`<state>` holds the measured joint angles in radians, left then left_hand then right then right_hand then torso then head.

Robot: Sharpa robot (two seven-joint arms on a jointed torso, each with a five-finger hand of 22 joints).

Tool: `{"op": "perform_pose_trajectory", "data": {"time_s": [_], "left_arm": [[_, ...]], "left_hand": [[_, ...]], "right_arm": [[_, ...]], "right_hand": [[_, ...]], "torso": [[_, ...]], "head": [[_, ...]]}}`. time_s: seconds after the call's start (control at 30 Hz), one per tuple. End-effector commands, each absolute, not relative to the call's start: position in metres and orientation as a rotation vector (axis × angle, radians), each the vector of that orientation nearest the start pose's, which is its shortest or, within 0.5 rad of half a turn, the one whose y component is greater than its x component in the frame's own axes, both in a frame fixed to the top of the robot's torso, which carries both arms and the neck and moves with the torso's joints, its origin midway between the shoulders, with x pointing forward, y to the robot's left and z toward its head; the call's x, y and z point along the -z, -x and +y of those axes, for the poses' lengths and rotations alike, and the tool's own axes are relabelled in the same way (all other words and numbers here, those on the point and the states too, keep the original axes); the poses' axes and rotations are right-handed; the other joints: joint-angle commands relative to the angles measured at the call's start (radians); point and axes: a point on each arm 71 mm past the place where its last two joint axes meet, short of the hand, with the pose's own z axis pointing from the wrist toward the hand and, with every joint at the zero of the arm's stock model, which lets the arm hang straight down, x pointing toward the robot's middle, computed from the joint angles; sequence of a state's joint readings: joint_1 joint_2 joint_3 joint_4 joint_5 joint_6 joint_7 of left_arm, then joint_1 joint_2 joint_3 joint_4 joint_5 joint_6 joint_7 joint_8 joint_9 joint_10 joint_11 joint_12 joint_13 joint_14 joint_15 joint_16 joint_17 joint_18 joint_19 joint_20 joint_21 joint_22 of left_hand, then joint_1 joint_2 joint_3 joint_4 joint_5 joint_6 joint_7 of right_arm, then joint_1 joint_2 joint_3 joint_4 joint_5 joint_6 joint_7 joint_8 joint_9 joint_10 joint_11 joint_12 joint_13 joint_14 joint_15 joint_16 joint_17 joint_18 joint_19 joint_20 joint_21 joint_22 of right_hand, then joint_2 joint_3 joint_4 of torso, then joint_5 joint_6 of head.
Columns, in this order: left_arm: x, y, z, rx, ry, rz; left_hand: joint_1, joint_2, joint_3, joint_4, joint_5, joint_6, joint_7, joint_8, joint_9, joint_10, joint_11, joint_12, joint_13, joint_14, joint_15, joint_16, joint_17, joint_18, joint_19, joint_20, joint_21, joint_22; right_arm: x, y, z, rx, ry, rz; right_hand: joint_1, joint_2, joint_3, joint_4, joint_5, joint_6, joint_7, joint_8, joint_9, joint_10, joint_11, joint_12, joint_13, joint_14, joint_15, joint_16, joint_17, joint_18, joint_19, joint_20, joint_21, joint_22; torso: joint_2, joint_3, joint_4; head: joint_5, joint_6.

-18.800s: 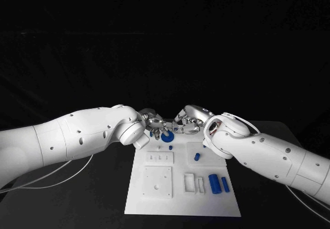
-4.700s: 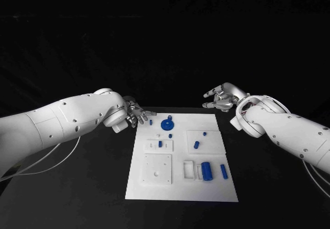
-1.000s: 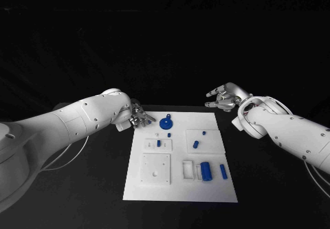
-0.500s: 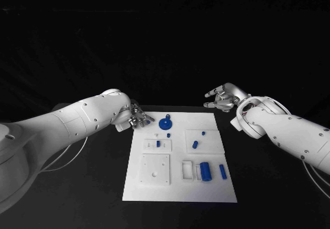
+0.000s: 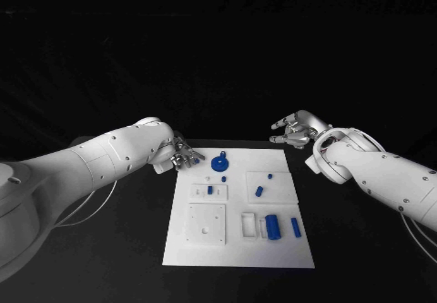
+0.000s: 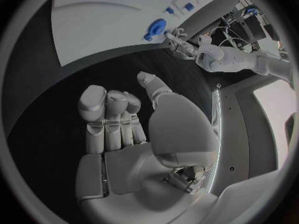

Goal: Assemble the parts on the task board

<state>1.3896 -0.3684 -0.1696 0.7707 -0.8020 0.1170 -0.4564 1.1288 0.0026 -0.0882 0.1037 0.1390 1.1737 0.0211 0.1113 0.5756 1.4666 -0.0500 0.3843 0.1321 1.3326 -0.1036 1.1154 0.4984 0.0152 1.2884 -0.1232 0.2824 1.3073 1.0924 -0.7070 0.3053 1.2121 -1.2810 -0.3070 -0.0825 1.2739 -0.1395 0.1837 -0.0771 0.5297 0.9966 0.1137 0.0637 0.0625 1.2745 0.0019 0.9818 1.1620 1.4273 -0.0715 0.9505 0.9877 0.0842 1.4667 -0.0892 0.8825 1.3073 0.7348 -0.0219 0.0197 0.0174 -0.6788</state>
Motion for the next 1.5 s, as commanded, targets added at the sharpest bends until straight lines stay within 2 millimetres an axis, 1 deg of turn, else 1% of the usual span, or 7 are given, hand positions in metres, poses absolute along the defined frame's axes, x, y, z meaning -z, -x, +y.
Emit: {"op": "perform_pose_trajectory", "data": {"time_s": [0.03,0.5,0.67,1.0,1.07,1.27,1.5], "left_arm": [[0.1826,-0.609,0.1938,0.34,0.52,2.177],[0.1809,-0.6089,0.1974,0.346,0.533,2.165],[0.1801,-0.6091,0.1976,0.354,0.544,2.157],[0.1786,-0.6095,0.197,0.375,0.56,2.148],[0.1782,-0.6096,0.1971,0.377,0.561,2.147],[0.1774,-0.6096,0.1972,0.38,0.557,2.152],[0.1775,-0.6092,0.1964,0.384,0.55,2.16]], "left_hand": [[-0.001,-0.013,0.003,0.004,-0.002,0.002,-0.001,-0.003,-0.002,0.038,0.001,0.003,0.001,-0.006,-0.001,0.005,0.001,-0.006,-0.007,0.0,0.007,0.019],[-0.01,-0.048,0.036,0.039,-0.007,0.004,-0.001,-0.004,-0.003,0.038,0.0,0.006,0.002,-0.004,-0.001,0.006,0.001,-0.005,-0.007,0.0,0.011,0.018],[-0.027,-0.079,0.069,0.089,-0.06,0.005,-0.001,-0.004,-0.003,0.038,0.0,0.01,0.003,-0.002,-0.002,0.007,0.002,-0.005,-0.005,0.0,0.014,0.019],[-0.027,-0.066,0.061,0.079,-0.05,0.003,-0.002,-0.004,-0.002,0.039,0.0,0.012,0.003,-0.002,-0.001,0.008,0.002,-0.005,-0.006,-0.001,0.015,0.019],[-0.024,-0.058,0.057,0.07,-0.027,0.002,-0.001,-0.004,-0.002,0.038,0.0,0.011,0.003,-0.002,-0.001,0.007,0.002,-0.005,-0.007,-0.001,0.015,0.018],[0.015,-0.01,0.028,0.011,0.175,-0.002,-0.004,-0.005,-0.002,0.038,-0.002,0.006,0.001,-0.005,-0.002,0.007,0.002,-0.006,-0.009,-0.002,0.015,0.019],[0.027,0.027,-0.014,-0.025,0.216,-0.001,-0.006,-0.007,-0.008,0.038,-0.003,0.003,-0.001,-0.006,-0.003,0.008,0.002,-0.007,-0.01,-0.003,0.016,0.019]], "right_arm": [[0.147,-0.5588,-0.245,-0.684,-0.299,1.532],[0.1474,-0.5589,-0.2453,-0.683,-0.299,1.535],[0.1474,-0.559,-0.2453,-0.683,-0.299,1.536],[0.1476,-0.5591,-0.2452,-0.682,-0.3,1.537],[0.1476,-0.559,-0.2452,-0.682,-0.299,1.537],[0.1475,-0.5589,-0.2453,-0.682,-0.299,1.537],[0.1477,-0.5591,-0.2449,-0.682,-0.299,1.539]], "right_hand": [[-0.012,0.001,-0.001,0.002,-0.006,0.006,0.002,-0.001,0.001,0.001,-0.003,0.001,0.002,0.001,0.0,-0.002,0.0,0.014,0.045,-0.001,-0.003,0.105],[-0.008,0.003,-0.007,0.007,-0.006,0.007,0.002,-0.001,0.001,0.001,-0.003,0.0,0.001,0.002,0.0,-0.003,0.001,0.014,0.046,-0.001,-0.005,0.105],[-0.008,0.003,-0.007,0.007,-0.006,0.007,0.002,-0.001,0.001,0.001,-0.003,0.0,0.001,0.002,0.0,-0.003,0.001,0.014,0.046,-0.001,-0.005,0.105],[-0.008,0.003,-0.007,0.007,-0.006,0.007,0.002,-0.001,0.001,0.001,-0.003,0.0,0.001,0.002,0.0,-0.003,0.001,0.014,0.046,-0.001,-0.005,0.105],[-0.008,0.003,-0.007,0.007,-0.006,0.007,0.002,-0.001,0.001,0.001,-0.003,0.0,0.001,0.002,0.0,-0.003,0.001,0.014,0.046,-0.001,-0.005,0.105],[-0.009,0.003,-0.009,0.009,-0.004,0.009,0.002,-0.001,0.001,0.002,-0.003,0.001,0.002,0.002,-0.001,-0.002,0.002,0.014,0.047,-0.001,-0.004,0.105],[-0.008,0.003,-0.008,0.008,-0.002,0.009,0.002,-0.001,0.001,0.002,-0.003,0.001,0.002,0.002,-0.001,-0.003,0.001,0.014,0.047,-0.001,-0.004,0.105]], "torso": [[-0.001,-0.0002,0.0002],[0.0,-0.0001,-0.0004],[0.0,-0.0001,-0.0006],[0.0,0.0004,-0.0007],[0.0,0.0005,-0.0009],[0.0,0.0007,-0.001],[0.0,-0.0007,-0.0006]], "head": [[0.0,0.001],[0.002,-0.001],[0.003,-0.001],[0.003,-0.002],[0.005,-0.002],[0.007,-0.001],[0.006,-0.001]]}}
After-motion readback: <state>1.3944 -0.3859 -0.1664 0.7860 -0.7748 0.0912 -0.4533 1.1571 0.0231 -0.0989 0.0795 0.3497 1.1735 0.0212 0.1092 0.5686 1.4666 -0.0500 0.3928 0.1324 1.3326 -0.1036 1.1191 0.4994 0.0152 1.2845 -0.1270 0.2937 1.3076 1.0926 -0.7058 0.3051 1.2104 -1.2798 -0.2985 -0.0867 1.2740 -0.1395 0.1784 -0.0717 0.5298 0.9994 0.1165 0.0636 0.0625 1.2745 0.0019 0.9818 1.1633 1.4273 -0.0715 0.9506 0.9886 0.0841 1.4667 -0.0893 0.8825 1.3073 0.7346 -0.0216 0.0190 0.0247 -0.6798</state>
